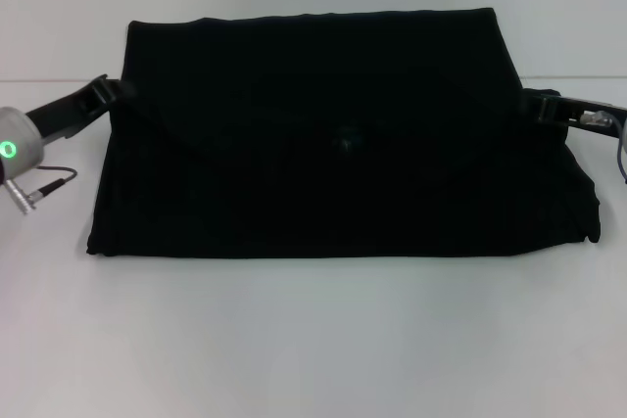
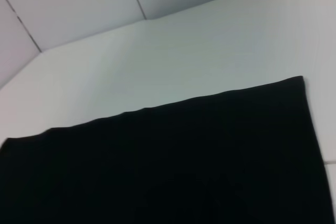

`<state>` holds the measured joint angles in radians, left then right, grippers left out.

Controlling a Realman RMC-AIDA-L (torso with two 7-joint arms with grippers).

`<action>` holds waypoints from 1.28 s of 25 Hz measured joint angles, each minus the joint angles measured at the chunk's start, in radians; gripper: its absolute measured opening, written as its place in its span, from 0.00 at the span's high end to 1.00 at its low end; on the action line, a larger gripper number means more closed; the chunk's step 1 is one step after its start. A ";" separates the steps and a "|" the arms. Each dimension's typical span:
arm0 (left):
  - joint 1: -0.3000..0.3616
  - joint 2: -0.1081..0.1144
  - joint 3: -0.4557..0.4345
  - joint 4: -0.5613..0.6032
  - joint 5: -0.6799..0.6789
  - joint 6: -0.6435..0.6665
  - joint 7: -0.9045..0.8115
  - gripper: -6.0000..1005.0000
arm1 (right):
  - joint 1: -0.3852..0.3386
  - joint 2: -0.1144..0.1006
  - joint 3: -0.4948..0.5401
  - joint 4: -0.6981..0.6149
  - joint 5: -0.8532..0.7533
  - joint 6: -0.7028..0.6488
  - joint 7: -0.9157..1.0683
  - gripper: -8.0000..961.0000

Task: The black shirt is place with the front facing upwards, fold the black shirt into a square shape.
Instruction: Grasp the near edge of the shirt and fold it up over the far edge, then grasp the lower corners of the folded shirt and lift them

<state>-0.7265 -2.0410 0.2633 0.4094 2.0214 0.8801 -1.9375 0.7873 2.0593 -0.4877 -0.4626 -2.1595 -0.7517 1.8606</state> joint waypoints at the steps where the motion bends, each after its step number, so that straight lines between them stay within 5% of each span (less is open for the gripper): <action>1: -0.002 -0.005 0.000 0.001 -0.002 -0.005 0.008 0.94 | 0.001 0.003 -0.010 0.000 0.000 0.010 0.000 0.91; 6: -0.006 -0.031 0.001 -0.002 -0.022 -0.063 0.058 0.91 | 0.001 0.015 -0.026 -0.005 0.009 0.027 -0.020 0.89; 13: 0.008 -0.037 -0.002 -0.004 -0.027 -0.060 0.054 0.67 | -0.027 0.010 -0.022 -0.008 0.028 0.000 -0.022 0.77; 16: 0.031 -0.019 -0.002 -0.007 -0.027 -0.002 0.025 0.57 | -0.055 -0.003 -0.019 -0.011 0.052 -0.055 -0.017 0.72; 22: 0.085 0.036 -0.002 -0.006 -0.024 0.179 -0.021 0.41 | -0.150 -0.048 -0.017 -0.013 0.220 -0.213 -0.026 0.46; 24: 0.102 0.061 0.011 -0.004 -0.010 0.258 -0.052 0.37 | -0.181 -0.062 -0.017 -0.013 0.270 -0.293 -0.053 0.22; 28: 0.134 0.129 0.122 0.008 0.007 0.394 -0.150 0.32 | -0.230 -0.084 -0.032 -0.013 0.284 -0.556 -0.241 0.22; 32: 0.152 0.144 0.154 0.090 0.093 0.465 -0.191 0.32 | -0.259 -0.063 -0.047 -0.014 0.225 -0.711 -0.478 0.22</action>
<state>-0.5742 -1.8966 0.4174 0.4997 2.1147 1.3454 -2.1281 0.5287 1.9963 -0.5350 -0.4764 -1.9340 -1.4622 1.3830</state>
